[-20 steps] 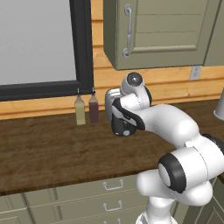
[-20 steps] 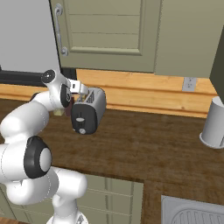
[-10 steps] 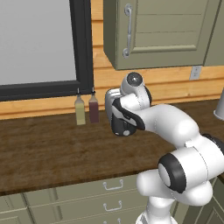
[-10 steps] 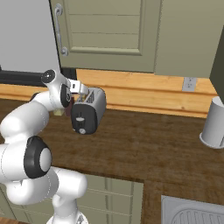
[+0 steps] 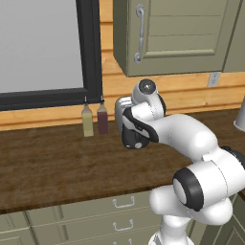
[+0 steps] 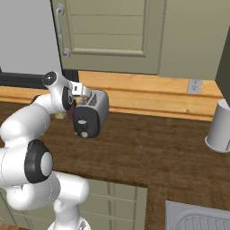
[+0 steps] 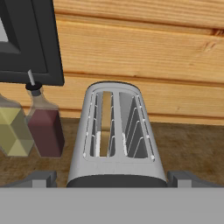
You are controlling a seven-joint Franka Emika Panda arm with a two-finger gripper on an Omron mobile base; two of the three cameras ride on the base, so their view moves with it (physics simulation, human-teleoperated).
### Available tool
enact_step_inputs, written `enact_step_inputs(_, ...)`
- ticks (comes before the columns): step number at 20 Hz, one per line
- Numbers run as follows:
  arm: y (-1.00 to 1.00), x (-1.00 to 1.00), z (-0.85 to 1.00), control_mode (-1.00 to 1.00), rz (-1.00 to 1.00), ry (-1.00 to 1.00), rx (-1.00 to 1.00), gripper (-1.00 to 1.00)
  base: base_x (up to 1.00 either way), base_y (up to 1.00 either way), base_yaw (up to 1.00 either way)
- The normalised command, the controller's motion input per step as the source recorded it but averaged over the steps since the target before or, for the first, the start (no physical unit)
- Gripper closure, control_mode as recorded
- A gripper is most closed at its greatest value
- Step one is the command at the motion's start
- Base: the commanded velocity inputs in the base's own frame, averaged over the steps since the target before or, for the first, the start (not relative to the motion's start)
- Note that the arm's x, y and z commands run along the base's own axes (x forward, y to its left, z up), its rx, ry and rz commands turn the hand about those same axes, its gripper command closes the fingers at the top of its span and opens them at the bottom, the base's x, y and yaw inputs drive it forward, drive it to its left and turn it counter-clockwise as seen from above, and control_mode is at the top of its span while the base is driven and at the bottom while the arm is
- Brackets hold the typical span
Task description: Start the toaster. Once the lever pops up, take the bread to the plate on the dining counter.
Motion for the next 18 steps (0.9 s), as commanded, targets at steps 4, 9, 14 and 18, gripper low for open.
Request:
enact_step_inputs(4, 0.00, 0.00, 0.00, -1.00, 0.00, 0.00, 0.00, -1.00, 0.00, 0.00, 0.00)
enact_step_inputs(9, 0.00, 0.00, 0.00, -1.00, 0.00, 0.00, 0.00, -1.00, 0.00, 0.00, 0.00)
enact_step_inputs(14, 0.00, 0.00, 0.00, -1.00, 0.00, 0.00, 0.00, -1.00, 0.00, 0.00, 0.00)
enact_step_inputs(18, 0.00, 0.00, 0.00, -1.00, 0.00, 0.00, 0.00, -1.00, 0.00, 0.00, 0.00)
